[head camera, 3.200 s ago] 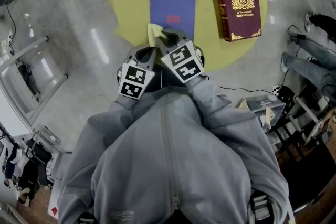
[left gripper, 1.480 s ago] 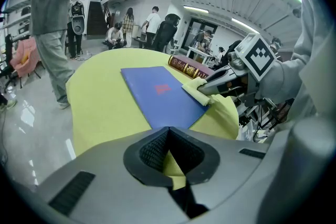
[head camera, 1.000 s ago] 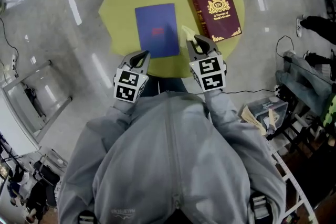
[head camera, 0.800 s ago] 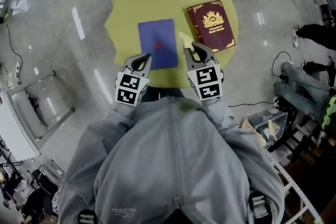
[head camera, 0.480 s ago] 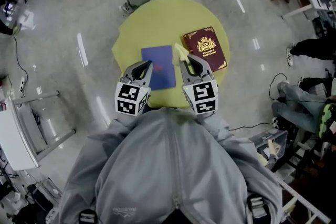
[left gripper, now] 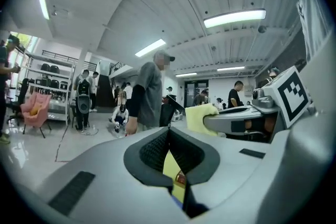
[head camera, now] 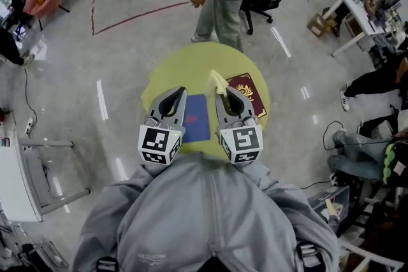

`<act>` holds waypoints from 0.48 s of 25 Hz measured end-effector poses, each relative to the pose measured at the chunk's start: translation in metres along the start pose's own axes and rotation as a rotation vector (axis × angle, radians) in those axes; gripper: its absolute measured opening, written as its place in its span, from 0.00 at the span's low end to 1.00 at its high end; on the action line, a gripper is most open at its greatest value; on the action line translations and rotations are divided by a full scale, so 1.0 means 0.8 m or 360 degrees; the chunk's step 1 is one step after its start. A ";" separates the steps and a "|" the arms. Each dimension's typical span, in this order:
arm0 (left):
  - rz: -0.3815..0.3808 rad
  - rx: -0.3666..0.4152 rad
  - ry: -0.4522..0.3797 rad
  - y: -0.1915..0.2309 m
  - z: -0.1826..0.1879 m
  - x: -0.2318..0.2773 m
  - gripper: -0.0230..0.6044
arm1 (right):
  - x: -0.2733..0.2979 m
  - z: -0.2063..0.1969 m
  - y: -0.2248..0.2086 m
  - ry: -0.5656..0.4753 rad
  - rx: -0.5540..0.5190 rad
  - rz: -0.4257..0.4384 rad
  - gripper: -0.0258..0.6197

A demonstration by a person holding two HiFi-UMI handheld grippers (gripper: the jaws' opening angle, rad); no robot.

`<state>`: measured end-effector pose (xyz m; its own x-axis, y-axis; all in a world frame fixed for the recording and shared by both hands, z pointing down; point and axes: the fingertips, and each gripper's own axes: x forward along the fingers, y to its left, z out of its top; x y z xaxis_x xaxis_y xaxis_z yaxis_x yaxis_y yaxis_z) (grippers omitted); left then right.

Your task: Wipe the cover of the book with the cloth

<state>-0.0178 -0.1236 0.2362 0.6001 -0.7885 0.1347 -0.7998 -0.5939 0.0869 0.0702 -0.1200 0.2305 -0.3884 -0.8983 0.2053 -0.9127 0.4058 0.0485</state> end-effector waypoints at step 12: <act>0.0129 0.0120 -0.0281 0.003 0.057 -0.030 0.07 | -0.015 0.057 0.018 -0.0290 -0.0078 -0.0077 0.13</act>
<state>-0.0332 -0.1134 0.1880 0.5319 -0.8460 -0.0372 -0.8464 -0.5325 0.0079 0.0563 -0.1112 0.1845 -0.3650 -0.9308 0.0213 -0.9252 0.3652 0.1027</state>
